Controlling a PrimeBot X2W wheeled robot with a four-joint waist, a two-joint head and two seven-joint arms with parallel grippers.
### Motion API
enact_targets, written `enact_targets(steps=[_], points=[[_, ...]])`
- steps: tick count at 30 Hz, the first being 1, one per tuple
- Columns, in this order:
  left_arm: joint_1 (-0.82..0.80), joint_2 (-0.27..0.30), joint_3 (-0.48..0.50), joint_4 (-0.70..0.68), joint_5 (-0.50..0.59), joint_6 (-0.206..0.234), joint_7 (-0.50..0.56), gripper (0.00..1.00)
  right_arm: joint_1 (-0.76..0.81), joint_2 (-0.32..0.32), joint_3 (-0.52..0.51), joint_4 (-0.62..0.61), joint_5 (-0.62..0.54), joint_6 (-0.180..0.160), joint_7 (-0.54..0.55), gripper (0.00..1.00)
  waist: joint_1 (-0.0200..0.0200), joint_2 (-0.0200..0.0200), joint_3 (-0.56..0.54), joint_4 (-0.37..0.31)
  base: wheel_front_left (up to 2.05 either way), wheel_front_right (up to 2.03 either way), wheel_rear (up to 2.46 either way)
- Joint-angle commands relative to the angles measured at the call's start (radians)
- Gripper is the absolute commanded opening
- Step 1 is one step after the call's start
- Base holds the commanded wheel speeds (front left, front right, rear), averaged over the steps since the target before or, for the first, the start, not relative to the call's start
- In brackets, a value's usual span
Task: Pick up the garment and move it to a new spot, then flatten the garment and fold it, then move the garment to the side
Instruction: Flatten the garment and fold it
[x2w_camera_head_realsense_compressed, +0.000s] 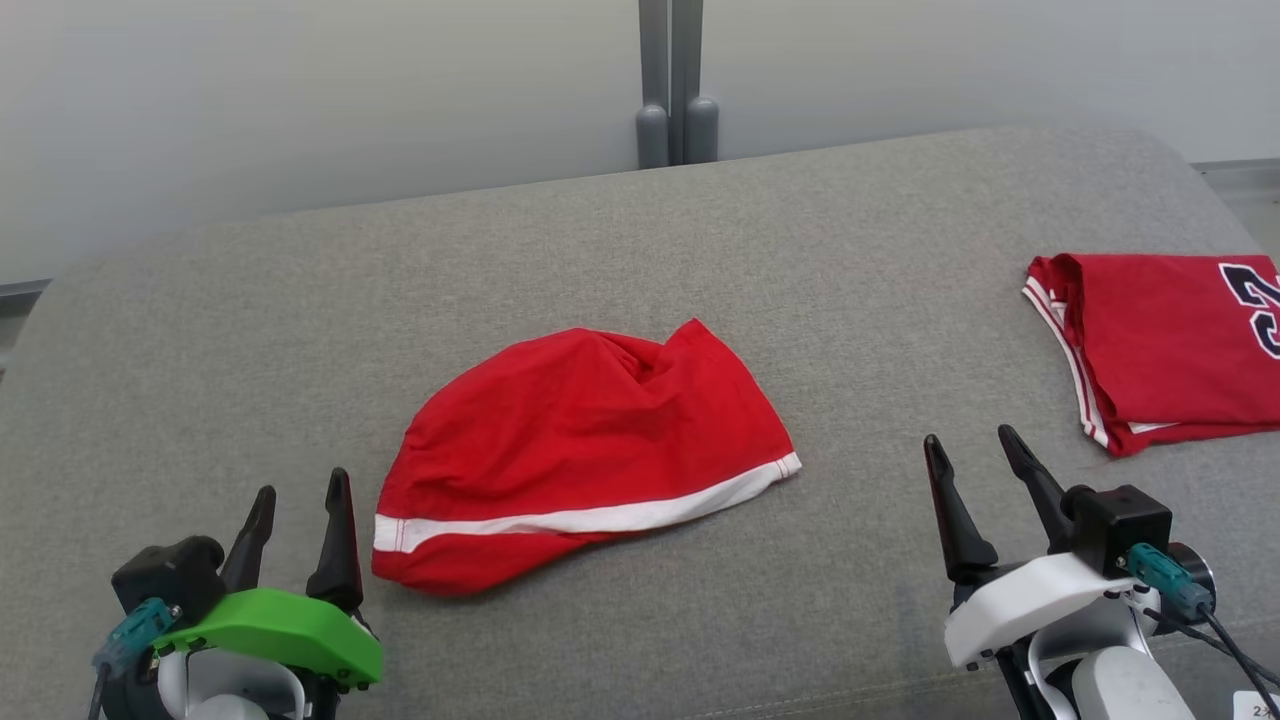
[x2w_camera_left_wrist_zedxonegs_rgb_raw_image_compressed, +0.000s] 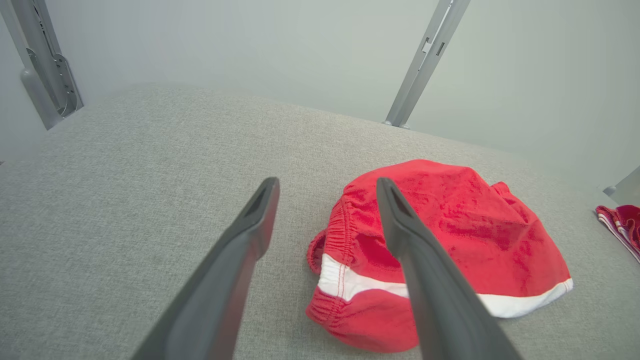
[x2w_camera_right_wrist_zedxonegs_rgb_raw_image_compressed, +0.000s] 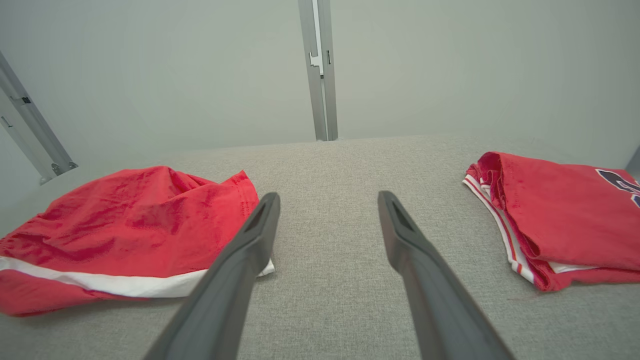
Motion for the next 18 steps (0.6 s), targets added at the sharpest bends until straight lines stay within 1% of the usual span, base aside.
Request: enact_targets(steps=[1,5,6,8,14,18], points=[[0.014,-0.008,0.009,0.002,0.025,-0.011,-0.022,1.0,-0.002,0.0,-0.004,0.009,0.015,-0.001,-0.011,1.0,0.0,0.0,-0.022,0.025,0.0,0.0,0.0],[0.031,-0.046,0.049,0.006,0.085,-0.04,-0.051,1.0,-0.016,-0.001,-0.011,0.046,0.043,-0.001,-0.028,1.0,0.0,0.0,-0.042,0.051,0.0,0.0,0.0],[0.033,-0.056,0.075,-0.003,0.11,-0.048,-0.052,1.0,-0.02,-0.001,-0.013,0.056,0.045,-0.001,-0.034,1.0,0.0,0.0,-0.046,0.057,0.0,0.0,0.0],[0.06,-0.094,0.127,-0.026,0.163,-0.065,-0.052,1.0,-0.026,-0.001,-0.016,0.076,0.056,-0.001,-0.044,1.0,0.0,0.0,-0.054,0.07,0.0,0.0,0.0],[0.16,-0.198,0.264,-0.054,0.28,-0.152,-0.052,1.0,-0.034,-0.001,-0.015,0.137,0.083,-0.001,-0.078,1.0,0.0,0.0,-0.079,0.108,0.0,0.0,0.0],[0.216,-0.244,0.325,-0.04,0.341,-0.219,-0.052,1.0,-0.025,-0.001,-0.01,0.167,0.092,-0.001,-0.098,1.0,0.0,0.0,-0.094,0.128,0.0,0.0,0.0]])
